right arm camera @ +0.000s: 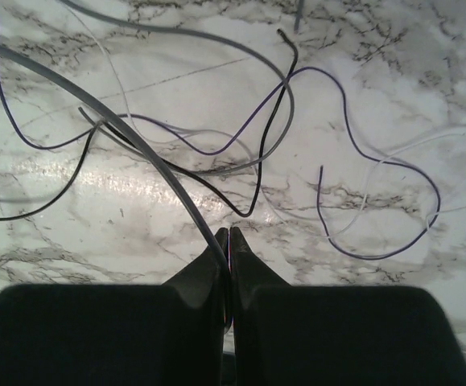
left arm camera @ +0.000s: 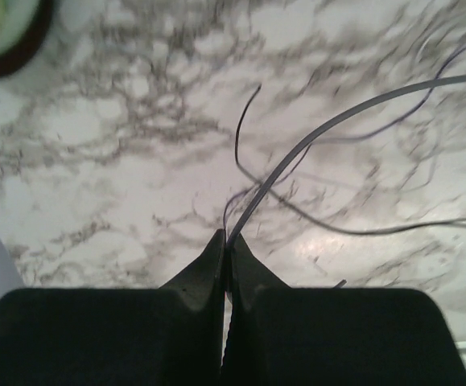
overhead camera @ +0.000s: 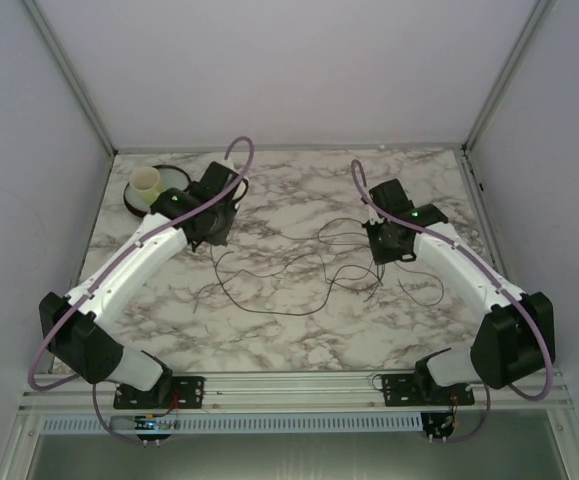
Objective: Zip-tie the wires
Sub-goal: Straighten the cable at the center of the board.
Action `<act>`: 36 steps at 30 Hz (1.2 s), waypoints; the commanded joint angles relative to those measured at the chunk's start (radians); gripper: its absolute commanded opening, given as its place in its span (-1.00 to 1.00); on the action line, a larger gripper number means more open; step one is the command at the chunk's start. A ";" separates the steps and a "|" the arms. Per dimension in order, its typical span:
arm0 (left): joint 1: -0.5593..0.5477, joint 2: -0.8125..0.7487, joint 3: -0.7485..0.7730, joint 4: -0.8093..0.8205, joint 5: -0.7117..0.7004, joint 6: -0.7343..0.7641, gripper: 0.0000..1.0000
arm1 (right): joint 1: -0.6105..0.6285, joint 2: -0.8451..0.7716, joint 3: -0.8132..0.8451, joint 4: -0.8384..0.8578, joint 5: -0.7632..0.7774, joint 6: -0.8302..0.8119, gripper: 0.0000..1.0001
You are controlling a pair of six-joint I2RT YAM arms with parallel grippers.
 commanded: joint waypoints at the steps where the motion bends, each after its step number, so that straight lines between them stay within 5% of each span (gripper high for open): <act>1: 0.001 0.005 -0.102 -0.049 -0.046 -0.003 -1.00 | 0.041 0.022 0.027 -0.046 0.064 0.046 -1.00; 21: 0.001 0.067 -0.383 0.238 0.047 -0.011 -1.00 | 0.054 0.171 -0.001 -0.042 0.109 0.079 -0.99; 36: 0.001 0.113 -0.479 0.337 0.044 0.011 -0.90 | 0.055 0.140 0.053 -0.071 0.086 0.070 -0.17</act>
